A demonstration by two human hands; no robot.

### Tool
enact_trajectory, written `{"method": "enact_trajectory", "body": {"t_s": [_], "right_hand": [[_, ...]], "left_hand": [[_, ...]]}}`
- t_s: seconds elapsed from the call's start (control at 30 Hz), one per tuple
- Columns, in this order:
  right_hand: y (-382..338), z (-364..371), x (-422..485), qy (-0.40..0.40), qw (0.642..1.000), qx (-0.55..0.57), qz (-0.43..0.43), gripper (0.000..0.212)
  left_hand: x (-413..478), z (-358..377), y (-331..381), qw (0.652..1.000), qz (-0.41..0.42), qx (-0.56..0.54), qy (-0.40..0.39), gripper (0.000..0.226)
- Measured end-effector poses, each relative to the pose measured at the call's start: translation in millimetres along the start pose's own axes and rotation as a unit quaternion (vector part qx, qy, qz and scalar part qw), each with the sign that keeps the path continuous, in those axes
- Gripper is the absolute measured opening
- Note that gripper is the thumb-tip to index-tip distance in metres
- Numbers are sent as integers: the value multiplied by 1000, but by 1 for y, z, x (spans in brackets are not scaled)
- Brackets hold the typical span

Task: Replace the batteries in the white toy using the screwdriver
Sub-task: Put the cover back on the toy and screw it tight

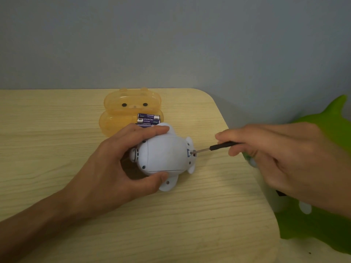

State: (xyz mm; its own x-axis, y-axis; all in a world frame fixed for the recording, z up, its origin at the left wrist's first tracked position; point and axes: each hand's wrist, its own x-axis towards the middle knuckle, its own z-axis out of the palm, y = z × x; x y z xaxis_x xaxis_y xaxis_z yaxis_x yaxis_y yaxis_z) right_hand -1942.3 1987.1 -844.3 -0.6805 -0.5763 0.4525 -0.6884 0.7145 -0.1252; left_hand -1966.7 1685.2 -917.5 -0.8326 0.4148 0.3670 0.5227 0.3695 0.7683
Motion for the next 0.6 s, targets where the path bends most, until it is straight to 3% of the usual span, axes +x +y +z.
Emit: {"method": "enact_trajectory", "body": {"t_s": [0.03, 0.07, 0.17, 0.23, 0.3, 0.4, 0.6], "right_hand": [[-1, 0, 0, 6, 1000, 5, 6, 22], [-3, 1, 1, 7, 1000, 9, 16, 24], [-2, 8, 1, 9, 999, -2, 43, 59], [-3, 8, 2, 9, 999, -10, 45, 70], [-3, 5, 5, 10, 999, 3, 31, 58], [-2, -2, 10, 14, 1000, 21, -11, 21], [1, -4, 10, 8, 1000, 17, 7, 28]], "left_hand": [[0, 0, 0, 1000, 1, 1, 0, 74], [0, 1, 0, 1000, 2, 0, -1, 74], [0, 0, 0, 1000, 1, -1, 3, 74], [0, 0, 0, 1000, -3, -1, 4, 74], [0, 0, 0, 1000, -3, 0, 2, 74], [1, 0, -1, 1000, -1, 0, 2, 73], [1, -1, 0, 1000, 1, -3, 3, 73]]}}
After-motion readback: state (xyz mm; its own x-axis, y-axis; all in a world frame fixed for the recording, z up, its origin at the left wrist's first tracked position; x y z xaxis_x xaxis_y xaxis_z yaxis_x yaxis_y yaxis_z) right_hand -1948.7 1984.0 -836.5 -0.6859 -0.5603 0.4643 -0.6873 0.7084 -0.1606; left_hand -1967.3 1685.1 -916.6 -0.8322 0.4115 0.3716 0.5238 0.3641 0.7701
